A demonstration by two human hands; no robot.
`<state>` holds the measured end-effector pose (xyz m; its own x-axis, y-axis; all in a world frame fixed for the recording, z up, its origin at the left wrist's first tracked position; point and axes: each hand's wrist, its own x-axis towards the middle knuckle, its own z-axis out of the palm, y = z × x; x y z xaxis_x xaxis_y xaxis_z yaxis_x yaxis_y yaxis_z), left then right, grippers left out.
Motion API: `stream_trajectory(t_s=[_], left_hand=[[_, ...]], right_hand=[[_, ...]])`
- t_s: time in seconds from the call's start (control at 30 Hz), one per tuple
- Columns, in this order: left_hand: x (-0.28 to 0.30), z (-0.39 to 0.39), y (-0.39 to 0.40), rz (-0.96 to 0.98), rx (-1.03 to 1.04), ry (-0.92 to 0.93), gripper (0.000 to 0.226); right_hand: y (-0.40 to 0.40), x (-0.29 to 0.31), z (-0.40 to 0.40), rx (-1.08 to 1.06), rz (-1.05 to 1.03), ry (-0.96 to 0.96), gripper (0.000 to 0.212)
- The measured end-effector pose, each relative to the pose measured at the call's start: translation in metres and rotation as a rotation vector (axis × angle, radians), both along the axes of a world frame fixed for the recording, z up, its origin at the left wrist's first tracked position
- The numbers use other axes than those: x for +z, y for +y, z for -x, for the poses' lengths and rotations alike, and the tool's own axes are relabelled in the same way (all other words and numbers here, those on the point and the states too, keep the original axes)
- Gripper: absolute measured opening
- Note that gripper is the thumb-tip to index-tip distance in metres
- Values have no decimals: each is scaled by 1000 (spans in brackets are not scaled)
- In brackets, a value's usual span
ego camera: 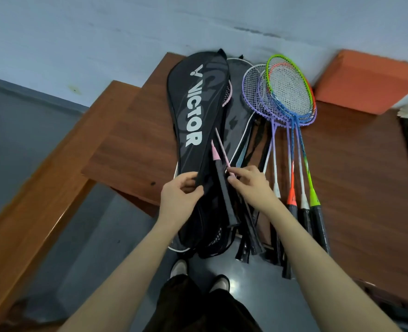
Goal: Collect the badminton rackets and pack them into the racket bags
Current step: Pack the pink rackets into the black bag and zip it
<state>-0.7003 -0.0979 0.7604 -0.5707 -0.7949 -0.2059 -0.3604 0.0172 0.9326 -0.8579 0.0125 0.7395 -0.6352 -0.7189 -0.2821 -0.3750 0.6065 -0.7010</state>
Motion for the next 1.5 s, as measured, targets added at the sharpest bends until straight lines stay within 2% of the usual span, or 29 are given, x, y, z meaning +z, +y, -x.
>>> stream_trajectory(t_s=[0.13, 0.23, 0.4, 0.5, 0.6, 0.73, 0.9, 1.07, 1.23, 1.33, 1.4, 1.5], left_hand=[[-14, -2, 6, 75, -54, -95, 28], [-18, -2, 8, 95, -84, -122, 32], [-18, -4, 2, 84, -141, -152, 35], [-16, -7, -5, 65, -167, -141, 36], [-15, -8, -7, 77, -163, -125, 39], [-2, -10, -12, 23, -126, -35, 38], [21, -14, -27, 14, -149, 59, 36], [33, -25, -42, -185, -34, 183, 35], [44, -29, -54, -245, 4, 251, 35], [41, -35, -56, -265, 20, 254, 33], [37, -41, -57, -216, -5, 212, 33], [31, -47, -56, -92, -63, 125, 36]], right_hand=[[32, -18, -8, -130, -106, -14, 34], [38, -27, -16, -118, -185, -68, 34], [26, -15, -24, -328, 81, -428, 24], [25, 0, -27, -322, 235, -543, 18], [20, 8, -32, -245, 246, -559, 24], [7, 15, -42, -305, 341, -637, 22], [-24, 23, -49, -327, 407, -577, 24], [-44, 26, -56, -322, 450, -625, 28], [-45, 16, -64, -282, 389, -904, 43], [-47, 19, -66, -288, 457, -1113, 38], [-48, 21, -67, -315, 463, -1083, 39], [-52, 24, -72, -326, 429, -935, 37]])
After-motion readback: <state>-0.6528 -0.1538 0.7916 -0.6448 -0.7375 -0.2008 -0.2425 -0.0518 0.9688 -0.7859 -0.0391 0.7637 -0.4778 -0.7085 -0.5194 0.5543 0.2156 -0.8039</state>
